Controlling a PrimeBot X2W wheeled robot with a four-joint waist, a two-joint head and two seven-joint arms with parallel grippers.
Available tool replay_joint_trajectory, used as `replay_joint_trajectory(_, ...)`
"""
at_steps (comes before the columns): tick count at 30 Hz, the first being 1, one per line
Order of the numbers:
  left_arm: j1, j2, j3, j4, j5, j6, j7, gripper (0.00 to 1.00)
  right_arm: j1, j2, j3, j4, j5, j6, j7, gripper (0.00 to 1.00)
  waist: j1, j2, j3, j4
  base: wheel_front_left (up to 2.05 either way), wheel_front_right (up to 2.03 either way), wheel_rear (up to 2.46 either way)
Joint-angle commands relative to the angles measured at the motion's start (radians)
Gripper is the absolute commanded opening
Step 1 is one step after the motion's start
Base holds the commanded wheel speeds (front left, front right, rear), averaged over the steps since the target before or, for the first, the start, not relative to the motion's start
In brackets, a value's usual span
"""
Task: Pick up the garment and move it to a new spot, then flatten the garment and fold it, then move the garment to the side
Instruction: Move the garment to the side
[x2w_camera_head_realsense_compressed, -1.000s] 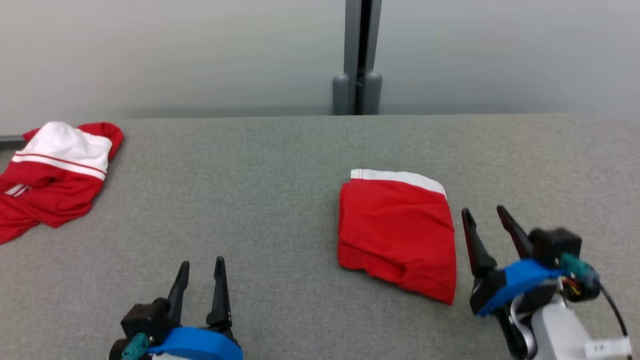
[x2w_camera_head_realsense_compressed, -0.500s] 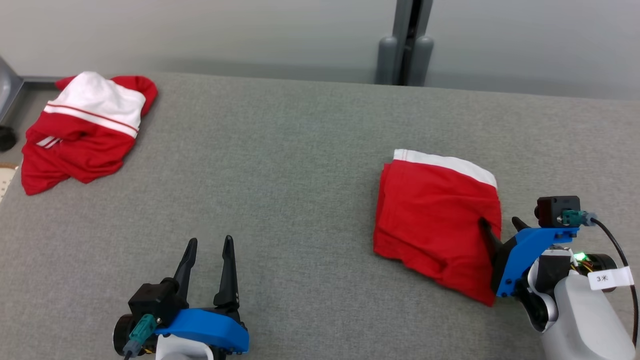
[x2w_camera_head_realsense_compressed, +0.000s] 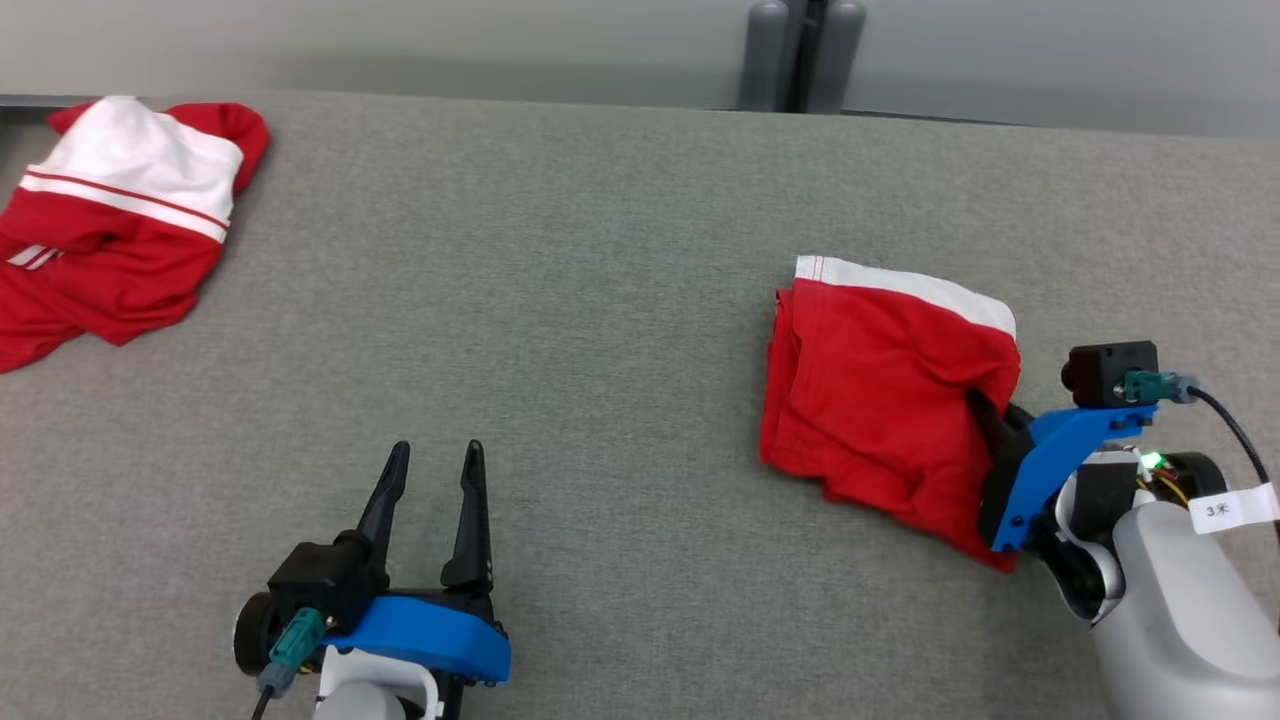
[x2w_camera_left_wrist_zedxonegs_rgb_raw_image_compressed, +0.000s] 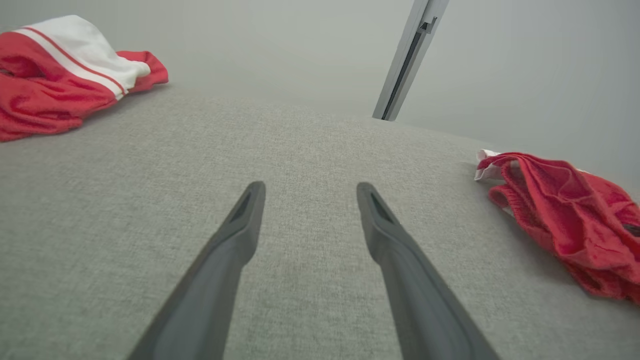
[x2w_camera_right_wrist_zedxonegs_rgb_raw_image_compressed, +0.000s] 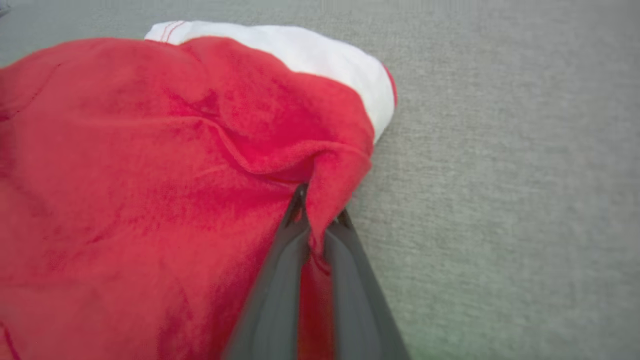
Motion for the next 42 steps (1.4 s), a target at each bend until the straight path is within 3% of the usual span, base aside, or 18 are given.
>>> replay_joint_trajectory(1, -0.019, 0.005, -0.001, -0.01, 0.008, -0.002, -0.003, 1.0, -0.012, -0.024, -0.001, -0.009, 0.004, -0.002, -0.013, 0.0, -0.0002, 0.0, 0.0, -0.018, 0.0, 0.0, 0.0)
replay_joint_trajectory(11, -0.033, 0.032, -0.048, -0.091, 0.043, -0.006, 0.033, 1.0, -0.013, -0.107, -0.026, -0.1, 0.009, -0.001, -0.038, 0.0, -0.0002, 0.0, 0.063, -0.23, 0.0, 0.0, 0.0)
replay_joint_trajectory(18, -0.059, 0.056, -0.077, -0.147, 0.067, -0.012, 0.087, 1.0, -0.015, -0.101, -0.08, -0.119, 0.012, -0.001, -0.066, 0.0, -0.0002, 0.0, 0.133, -0.342, 0.0, 0.0, 0.0)
replay_joint_trajectory(25, -0.083, 0.078, -0.086, -0.191, 0.079, -0.009, 0.12, 1.0, -0.094, -0.146, -0.11, -0.081, -0.018, -0.001, -0.063, 0.0, -0.0002, 0.0, 0.191, -0.322, 0.0, 0.0, 0.0)
replay_joint_trajectory(34, -0.083, 0.1, -0.087, -0.235, 0.083, 0.002, 0.133, 1.0, -0.245, -0.296, -0.163, -0.008, -0.062, -0.001, 0.002, 0.0, -0.0002, 0.0, 0.262, -0.218, 0.0, 0.0, 0.0)
replay_joint_trajectory(39, -0.085, 0.105, -0.088, -0.24, 0.08, 0.007, 0.132, 1.0, -0.299, -0.346, -0.168, 0.019, -0.093, -0.001, 0.022, 0.0, -0.0002, 0.0, 0.282, -0.182, 0.0, 0.0, 0.0)
replay_joint_trajectory(40, -0.086, 0.106, -0.089, -0.24, 0.079, 0.007, 0.131, 1.0, -0.307, -0.356, -0.167, 0.024, -0.101, -0.001, 0.022, 0.13, -0.0002, 0.0, 0.284, -0.178, 0.0, 0.0, 0.0)
replay_joint_trajectory(41, -0.085, 0.108, -0.089, -0.24, 0.078, 0.008, 0.13, 1.0, -0.316, -0.361, -0.167, 0.03, -0.114, -0.001, 0.02, 0.39, -0.0002, 0.0, 0.286, -0.176, 0.0, 0.0, 0.0)
replay_joint_trajectory(42, -0.084, 0.109, -0.089, -0.24, 0.077, 0.009, 0.131, 1.0, -0.324, -0.363, -0.164, 0.036, -0.126, -0.001, 0.013, 0.59, -0.0002, 0.0, 0.288, -0.174, 0.0, 0.0, 0.0)
